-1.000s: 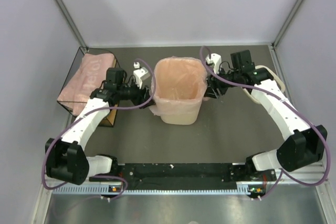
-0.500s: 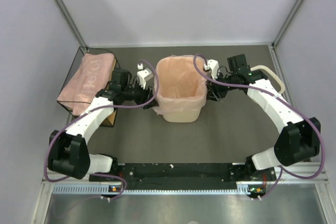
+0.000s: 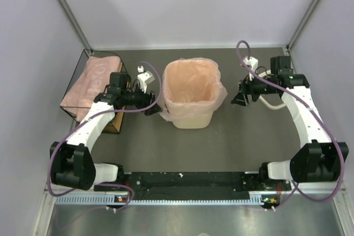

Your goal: Put the trash bags into the trash bin

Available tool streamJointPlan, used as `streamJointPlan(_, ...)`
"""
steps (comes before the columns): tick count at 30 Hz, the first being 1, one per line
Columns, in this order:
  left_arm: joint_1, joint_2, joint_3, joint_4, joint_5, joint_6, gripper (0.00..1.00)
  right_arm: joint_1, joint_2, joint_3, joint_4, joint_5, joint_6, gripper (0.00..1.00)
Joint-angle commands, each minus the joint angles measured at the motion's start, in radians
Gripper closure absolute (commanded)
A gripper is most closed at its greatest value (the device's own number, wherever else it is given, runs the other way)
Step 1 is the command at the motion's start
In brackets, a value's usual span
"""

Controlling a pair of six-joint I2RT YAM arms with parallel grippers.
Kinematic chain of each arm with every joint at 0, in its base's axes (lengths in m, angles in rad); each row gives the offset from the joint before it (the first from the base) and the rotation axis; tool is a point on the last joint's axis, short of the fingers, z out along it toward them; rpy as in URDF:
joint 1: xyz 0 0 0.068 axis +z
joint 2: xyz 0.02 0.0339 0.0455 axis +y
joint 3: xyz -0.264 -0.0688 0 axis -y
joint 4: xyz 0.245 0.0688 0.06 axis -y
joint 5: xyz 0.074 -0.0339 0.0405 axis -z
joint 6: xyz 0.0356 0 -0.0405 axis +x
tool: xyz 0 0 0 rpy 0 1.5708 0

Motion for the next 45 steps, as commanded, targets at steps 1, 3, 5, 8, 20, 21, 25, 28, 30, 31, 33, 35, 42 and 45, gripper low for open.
streamJointPlan(1, 0.005, -0.07, 0.037, -0.025, 0.122, 0.083, 0.25, 0.03, -0.069, 0.086, 0.055, -0.247, 0.13, 0.26)
streamJointPlan(3, 0.006, -0.082, 0.04, -0.027, 0.136, 0.111, 0.23, 0.051, -0.077, 0.092, 0.088, -0.247, 0.137, 0.26)
streamJointPlan(5, 0.008, -0.099, 0.042, -0.036, 0.183, 0.164, 0.23, 0.086, -0.075, 0.099, 0.129, -0.218, 0.122, 0.27)
streamJointPlan(8, 0.008, -0.11, 0.04, -0.023, 0.22, 0.188, 0.22, 0.109, -0.037, 0.125, 0.132, -0.205, 0.067, 0.33)
streamJointPlan(20, 0.008, -0.087, 0.059, 0.004, 0.174, 0.169, 0.26, 0.152, 0.044, 0.086, 0.126, -0.138, -0.105, 0.74)
streamJointPlan(21, 0.008, -0.085, 0.053, 0.005, 0.161, 0.169, 0.27, 0.152, 0.048, 0.081, 0.126, -0.133, -0.11, 0.76)
streamJointPlan(25, 0.008, -0.084, 0.037, 0.016, 0.136, 0.159, 0.28, 0.156, 0.063, 0.072, 0.129, -0.119, -0.117, 0.82)
streamJointPlan(28, 0.008, -0.087, 0.025, 0.027, 0.139, 0.151, 0.28, 0.16, 0.069, 0.067, 0.132, -0.121, -0.116, 1.0)
streamJointPlan(30, 0.008, -0.087, 0.024, 0.034, 0.134, 0.145, 0.28, 0.161, 0.069, 0.057, 0.142, -0.121, -0.12, 1.0)
streamJointPlan(31, 0.008, -0.087, 0.024, 0.036, 0.136, 0.143, 0.28, 0.16, 0.068, 0.046, 0.142, -0.121, -0.126, 1.0)
streamJointPlan(33, 0.008, -0.084, 0.024, 0.039, 0.134, 0.143, 0.28, 0.16, 0.061, 0.029, 0.149, -0.119, -0.145, 1.0)
streamJointPlan(35, 0.008, -0.079, 0.021, 0.042, 0.134, 0.145, 0.28, 0.163, 0.061, 0.004, 0.154, -0.115, -0.159, 1.0)
streamJointPlan(42, 0.008, -0.078, 0.024, 0.051, 0.114, 0.122, 0.22, 0.163, 0.057, -0.016, 0.181, -0.077, -0.107, 0.57)
streamJointPlan(45, 0.012, -0.096, 0.045, 0.036, 0.09, 0.097, 0.18, 0.121, 0.011, -0.008, 0.165, -0.044, -0.061, 0.28)
